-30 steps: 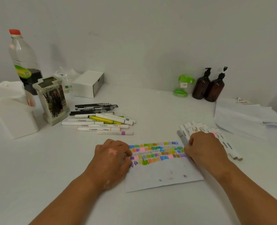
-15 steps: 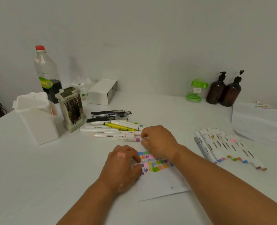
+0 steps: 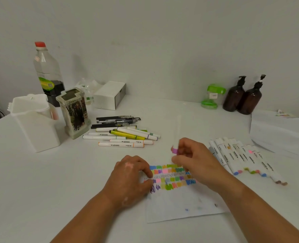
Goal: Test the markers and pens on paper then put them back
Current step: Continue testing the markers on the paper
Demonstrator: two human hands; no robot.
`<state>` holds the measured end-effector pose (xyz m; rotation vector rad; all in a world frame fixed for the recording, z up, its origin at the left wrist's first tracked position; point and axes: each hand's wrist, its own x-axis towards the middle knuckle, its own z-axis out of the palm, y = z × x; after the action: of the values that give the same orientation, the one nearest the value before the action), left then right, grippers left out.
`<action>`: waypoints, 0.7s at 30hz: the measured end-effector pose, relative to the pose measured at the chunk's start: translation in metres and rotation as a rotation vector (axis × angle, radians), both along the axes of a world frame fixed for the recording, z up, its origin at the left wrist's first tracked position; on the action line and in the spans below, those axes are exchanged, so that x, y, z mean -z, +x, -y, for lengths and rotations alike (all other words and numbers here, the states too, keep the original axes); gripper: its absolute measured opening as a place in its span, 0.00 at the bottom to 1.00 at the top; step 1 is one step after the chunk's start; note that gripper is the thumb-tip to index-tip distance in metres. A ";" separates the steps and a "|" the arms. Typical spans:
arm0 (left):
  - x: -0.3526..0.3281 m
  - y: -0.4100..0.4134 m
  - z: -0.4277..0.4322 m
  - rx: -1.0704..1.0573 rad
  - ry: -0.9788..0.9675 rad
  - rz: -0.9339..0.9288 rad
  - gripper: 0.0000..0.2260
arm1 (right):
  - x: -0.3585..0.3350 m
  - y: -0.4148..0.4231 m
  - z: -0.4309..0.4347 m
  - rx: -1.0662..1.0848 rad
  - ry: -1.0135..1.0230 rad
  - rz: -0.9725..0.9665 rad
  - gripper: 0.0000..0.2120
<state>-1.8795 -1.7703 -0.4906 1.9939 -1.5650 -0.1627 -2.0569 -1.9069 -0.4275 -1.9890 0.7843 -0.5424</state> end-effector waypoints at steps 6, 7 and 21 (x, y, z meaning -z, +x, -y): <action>-0.012 -0.011 -0.007 0.021 -0.175 -0.085 0.12 | 0.014 -0.006 -0.018 0.033 0.268 0.219 0.02; -0.015 -0.014 -0.007 0.024 -0.192 -0.112 0.13 | 0.016 -0.005 -0.021 0.017 0.301 0.240 0.03; -0.021 -0.021 -0.008 0.115 -0.179 -0.154 0.13 | 0.022 -0.011 -0.027 -0.065 0.144 0.297 0.04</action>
<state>-1.9010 -1.7627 -0.4698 1.7144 -1.5394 -0.2089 -2.0681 -1.8802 -0.4497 -1.7445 0.5568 -0.7042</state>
